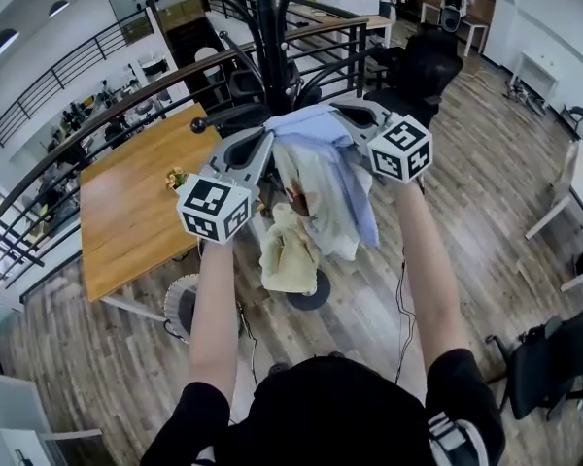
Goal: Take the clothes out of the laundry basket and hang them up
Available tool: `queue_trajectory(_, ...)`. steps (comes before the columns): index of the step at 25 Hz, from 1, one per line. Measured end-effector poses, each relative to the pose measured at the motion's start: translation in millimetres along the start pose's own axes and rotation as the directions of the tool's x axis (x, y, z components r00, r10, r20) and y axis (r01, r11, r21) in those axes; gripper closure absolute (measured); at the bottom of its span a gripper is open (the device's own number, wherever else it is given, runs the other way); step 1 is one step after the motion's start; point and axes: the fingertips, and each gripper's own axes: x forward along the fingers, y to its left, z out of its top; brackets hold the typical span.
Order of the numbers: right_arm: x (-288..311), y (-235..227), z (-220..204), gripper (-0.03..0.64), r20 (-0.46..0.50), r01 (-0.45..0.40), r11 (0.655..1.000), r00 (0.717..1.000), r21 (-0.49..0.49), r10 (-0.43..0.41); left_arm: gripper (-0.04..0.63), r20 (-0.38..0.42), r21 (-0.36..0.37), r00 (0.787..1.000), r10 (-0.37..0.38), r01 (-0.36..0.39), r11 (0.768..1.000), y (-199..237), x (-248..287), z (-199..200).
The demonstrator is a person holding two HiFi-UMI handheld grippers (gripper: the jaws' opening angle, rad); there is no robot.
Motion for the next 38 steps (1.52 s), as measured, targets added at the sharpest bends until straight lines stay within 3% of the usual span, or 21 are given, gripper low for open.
queue_trajectory(3,4.8,4.7,-37.4,0.574,-0.016,-0.052,0.993,0.998,0.103,0.054,0.565,-0.052,-0.04,0.999,-0.009,0.007,0.999,1.6,2.3,-31.4)
queue_trajectory(8,8.5,31.4,-85.1,0.575,-0.055,-0.144,0.971,0.986,0.19,0.157,0.565,-0.115,-0.117,0.991,-0.064,0.05,0.992,-9.3,9.8,-70.6)
queue_trajectory(11,4.0,43.9,-93.6,0.575,0.001,-0.172,0.955,0.984,0.24,0.176,0.565,-0.09,-0.152,0.991,-0.098,0.083,0.985,-22.9,8.9,-80.5)
queue_trajectory(16,-8.6,39.1,-94.7,0.517,0.076,-0.123,0.956,0.991,0.266,0.106,0.565,-0.002,-0.194,0.998,-0.065,0.063,0.979,-25.3,-0.2,-77.8)
queue_trajectory(21,-23.1,30.7,-99.4,0.479,0.102,-0.08,0.959,0.993,0.273,0.054,0.563,0.028,-0.186,0.999,-0.035,0.04,0.982,-25.0,-9.0,-77.7)
queue_trajectory(23,-29.6,30.2,-102.3,0.477,0.098,-0.066,0.958,0.994,0.28,0.04,0.544,0.02,-0.159,0.998,-0.062,0.065,0.985,-30.6,-14.2,-81.9)
queue_trajectory(24,-33.0,31.1,-103.4,0.477,0.094,-0.06,0.957,0.995,0.285,0.035,0.485,0.01,-0.143,0.997,-0.081,0.081,0.986,-35.1,-16.7,-85.5)
queue_trajectory(25,-36.0,31.9,-104.7,0.476,0.093,-0.057,0.956,0.995,0.289,0.031,0.471,-0.005,-0.13,0.996,-0.09,0.089,0.987,-38.5,-18.8,-89.9)
queue_trajectory(31,-47.6,29.6,-109.0,0.471,0.135,-0.06,0.945,0.991,0.32,0.017,0.471,-0.06,-0.152,0.997,-0.057,0.048,0.987,-40.0,-25.7,-110.9)
queue_trajectory(38,-68.8,16.1,-96.6,0.456,0.251,-0.051,0.934,0.967,0.355,-0.042,0.471,-0.072,-0.167,0.996,-0.043,0.03,0.985,-42.0,-28.8,-118.2)
